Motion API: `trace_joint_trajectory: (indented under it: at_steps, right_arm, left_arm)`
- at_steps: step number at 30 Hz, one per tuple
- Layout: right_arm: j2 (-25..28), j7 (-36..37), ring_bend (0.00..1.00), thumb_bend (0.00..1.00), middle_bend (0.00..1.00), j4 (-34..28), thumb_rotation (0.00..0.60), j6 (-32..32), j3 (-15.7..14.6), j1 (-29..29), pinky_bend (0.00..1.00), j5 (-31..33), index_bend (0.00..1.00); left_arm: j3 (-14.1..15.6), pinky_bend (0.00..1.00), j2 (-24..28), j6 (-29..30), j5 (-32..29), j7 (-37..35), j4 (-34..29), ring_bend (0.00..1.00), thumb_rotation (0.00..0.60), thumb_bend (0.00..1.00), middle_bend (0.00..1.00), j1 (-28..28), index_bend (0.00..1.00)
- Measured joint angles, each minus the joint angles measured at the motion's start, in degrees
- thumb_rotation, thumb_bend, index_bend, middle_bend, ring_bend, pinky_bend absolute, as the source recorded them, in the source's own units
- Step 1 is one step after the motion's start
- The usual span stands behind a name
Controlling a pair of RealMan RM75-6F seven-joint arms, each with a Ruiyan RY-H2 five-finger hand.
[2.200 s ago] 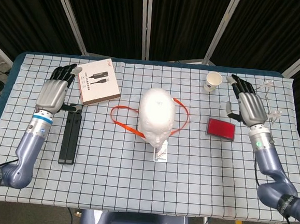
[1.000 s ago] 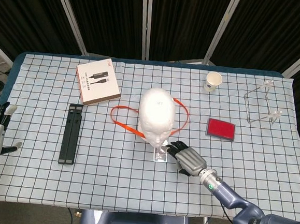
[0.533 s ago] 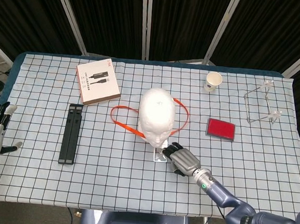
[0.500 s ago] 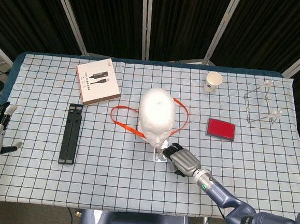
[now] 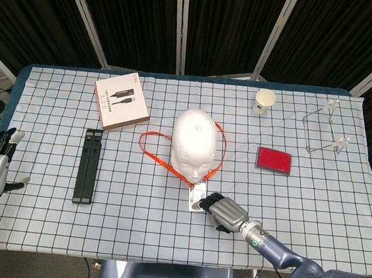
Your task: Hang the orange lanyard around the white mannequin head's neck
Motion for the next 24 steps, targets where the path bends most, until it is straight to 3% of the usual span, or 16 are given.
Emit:
trace_joint_trajectory:
  at_steps: [24]
  right_arm:
    - [4.8,2.8,0.16,1.00,0.23,-9.7,0.600,0.0,-7.4,1.2,0.14,-8.5,0.21]
  left_arm:
    - [-0.9,0.00,-0.3,-1.1,1.0,0.6,-0.1,0.00,0.600,0.17,0.00,0.9,0.00]
